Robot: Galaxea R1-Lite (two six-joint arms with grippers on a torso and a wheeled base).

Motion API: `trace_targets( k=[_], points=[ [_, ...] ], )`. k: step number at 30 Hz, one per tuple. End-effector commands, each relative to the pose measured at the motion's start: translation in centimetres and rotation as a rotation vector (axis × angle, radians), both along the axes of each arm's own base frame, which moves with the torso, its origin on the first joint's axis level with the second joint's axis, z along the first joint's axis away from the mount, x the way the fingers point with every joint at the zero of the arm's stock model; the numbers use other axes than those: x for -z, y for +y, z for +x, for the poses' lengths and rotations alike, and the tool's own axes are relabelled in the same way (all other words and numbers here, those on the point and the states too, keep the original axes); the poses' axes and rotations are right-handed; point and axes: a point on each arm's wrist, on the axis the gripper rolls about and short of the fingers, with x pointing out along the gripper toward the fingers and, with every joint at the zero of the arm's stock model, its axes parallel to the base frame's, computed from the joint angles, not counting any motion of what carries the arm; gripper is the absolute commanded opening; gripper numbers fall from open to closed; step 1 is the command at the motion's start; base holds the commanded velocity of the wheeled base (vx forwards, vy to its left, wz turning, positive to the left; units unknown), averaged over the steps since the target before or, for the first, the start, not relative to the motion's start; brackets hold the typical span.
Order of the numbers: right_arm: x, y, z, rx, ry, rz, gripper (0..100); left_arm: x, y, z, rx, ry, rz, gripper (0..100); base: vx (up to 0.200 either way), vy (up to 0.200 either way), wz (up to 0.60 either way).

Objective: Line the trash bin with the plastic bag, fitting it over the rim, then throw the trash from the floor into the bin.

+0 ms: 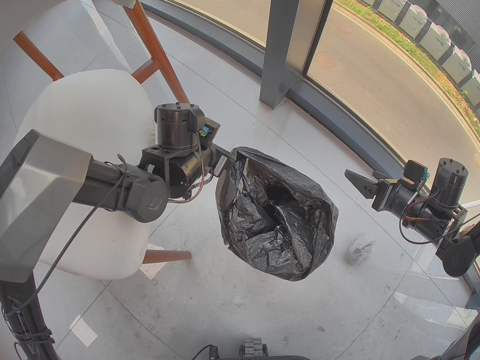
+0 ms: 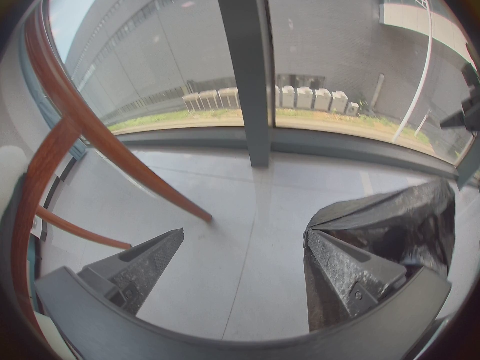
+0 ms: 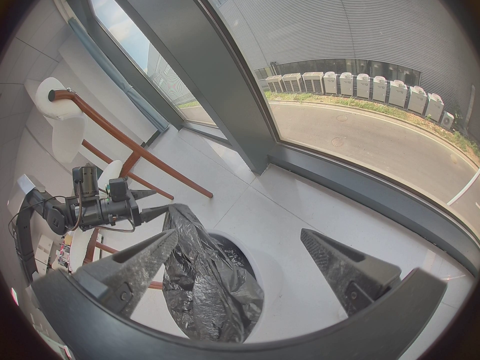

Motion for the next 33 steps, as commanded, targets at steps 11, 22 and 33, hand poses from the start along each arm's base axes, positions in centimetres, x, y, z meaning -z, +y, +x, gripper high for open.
trace_targets(
  k=[11, 22, 33],
  points=[
    [2.4, 1.8, -1.5, -0.062, 0.087, -0.051, 100, -3.6, -1.2, -9.5, 0.105, 0.170, -0.251, 100, 0.000, 0.000, 0.00],
    [1.5, 2.9, -2.4, -0.104, -0.006, -0.064, 100, -8.1, 4.9, -18.5, 0.171, 0.149, -0.310, 100, 0.000, 0.000, 0.00],
    [-0.1, 3.9, -3.3, -0.241, -0.209, -0.169, 100, -16.4, 14.9, -31.5, 0.456, 0.045, -0.692, 100, 0.000, 0.000, 0.00]
  ],
)
